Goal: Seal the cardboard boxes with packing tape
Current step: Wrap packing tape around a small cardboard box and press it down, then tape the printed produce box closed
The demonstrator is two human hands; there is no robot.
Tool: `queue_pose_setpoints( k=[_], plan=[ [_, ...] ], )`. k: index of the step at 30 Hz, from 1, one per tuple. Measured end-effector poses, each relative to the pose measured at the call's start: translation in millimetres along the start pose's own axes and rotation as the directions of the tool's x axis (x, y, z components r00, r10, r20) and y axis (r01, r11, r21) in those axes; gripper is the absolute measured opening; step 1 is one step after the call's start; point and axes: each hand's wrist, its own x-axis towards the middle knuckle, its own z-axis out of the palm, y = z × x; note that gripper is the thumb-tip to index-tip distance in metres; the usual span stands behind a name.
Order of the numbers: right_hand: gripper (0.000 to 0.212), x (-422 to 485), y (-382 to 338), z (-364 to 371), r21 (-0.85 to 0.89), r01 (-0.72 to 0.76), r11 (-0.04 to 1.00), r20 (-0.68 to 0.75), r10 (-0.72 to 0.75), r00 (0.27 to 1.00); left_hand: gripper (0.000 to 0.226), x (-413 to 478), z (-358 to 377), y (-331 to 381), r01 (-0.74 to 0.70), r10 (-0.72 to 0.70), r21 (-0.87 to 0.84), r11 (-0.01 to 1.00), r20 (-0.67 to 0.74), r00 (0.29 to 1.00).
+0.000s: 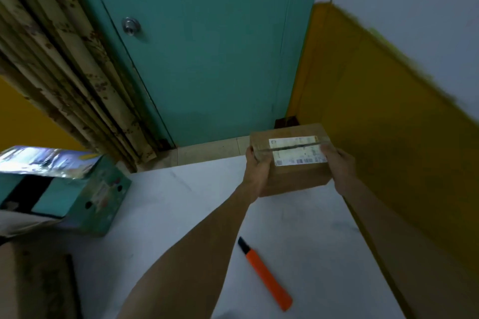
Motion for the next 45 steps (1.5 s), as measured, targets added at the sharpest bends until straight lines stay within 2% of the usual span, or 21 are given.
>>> queue_pose_setpoints(
  k=[5,11,18,23,27,29,31,32,34,38,41,45],
  plan=[
    [0.021,58.8,6.2,-4.6,0.005,-0.032,0.999,-0.002,0.032,0.999,0.074,52.5,30.2,-5.0,0.013,-0.013,0.021,1.0,-0.016,1.0],
    [0.023,90.3,19.1,-4.2,-0.029,-0.032,0.999,-0.004,0.031,0.999,0.07,76.7,42.5,-16.3,0.023,-0.022,0.064,0.998,-0.019,1.0],
    [0.033,97.2,24.7,-0.3,-0.089,-0.016,0.996,-0.028,0.014,1.0,0.067,79.8,39.9,-18.3,-0.025,0.026,0.123,0.992,-0.013,1.0],
    [0.042,96.7,26.0,-0.8,-0.183,-0.001,0.983,-0.037,-0.006,0.999,0.067,79.3,40.5,-17.0,-0.022,0.031,0.247,0.969,-0.032,0.999],
    [0.083,80.4,31.0,-3.2,-0.327,0.047,0.944,-0.098,-0.083,0.992,0.059,39.6,24.9,-1.4,-0.061,0.082,0.249,0.966,-0.072,0.994],
    [0.085,58.7,36.5,-3.0,-0.402,0.109,0.909,-0.181,-0.196,0.964,0.054,5.1,6.4,-3.7,-0.064,0.09,0.253,0.965,-0.094,0.991],
    [0.077,25.2,46.1,-2.1,-0.434,0.222,0.873,-0.232,-0.346,0.909,0.056,-28.4,-15.1,-20.8,-0.017,0.039,0.254,0.967,-0.082,0.996],
    [0.068,3.1,55.1,4.0,-0.444,0.295,0.846,-0.204,-0.416,0.886,0.056,-45.0,-32.4,-32.1,0.028,-0.004,0.247,0.969,-0.098,0.995],
    [0.051,-49.7,78.5,16.7,-0.427,0.351,0.833,-0.134,-0.442,0.887,0.053,-81.4,-66.1,-54.5,0.097,-0.065,0.219,0.971,-0.152,0.986],
    [0.014,-167.7,106.9,65.9,-0.208,0.234,0.95,0.069,-0.224,0.972,0.04,-163.5,-138.9,-85.3,0.081,-0.022,0.209,0.974,-0.272,0.962],
    [0.02,-238.2,124.9,108.5,-0.205,0.177,0.963,0.313,-0.107,0.944,0.028,-222.9,-190.5,-107.9,0.065,-0.001,0.178,0.982,-0.337,0.941],
    [0.017,-297.3,127.6,162.2,-0.293,0.232,0.928,0.551,-0.034,0.834,0.015,-289.7,-246.5,-134.1,0.083,-0.016,0.146,0.986,-0.415,0.91]
  ],
)
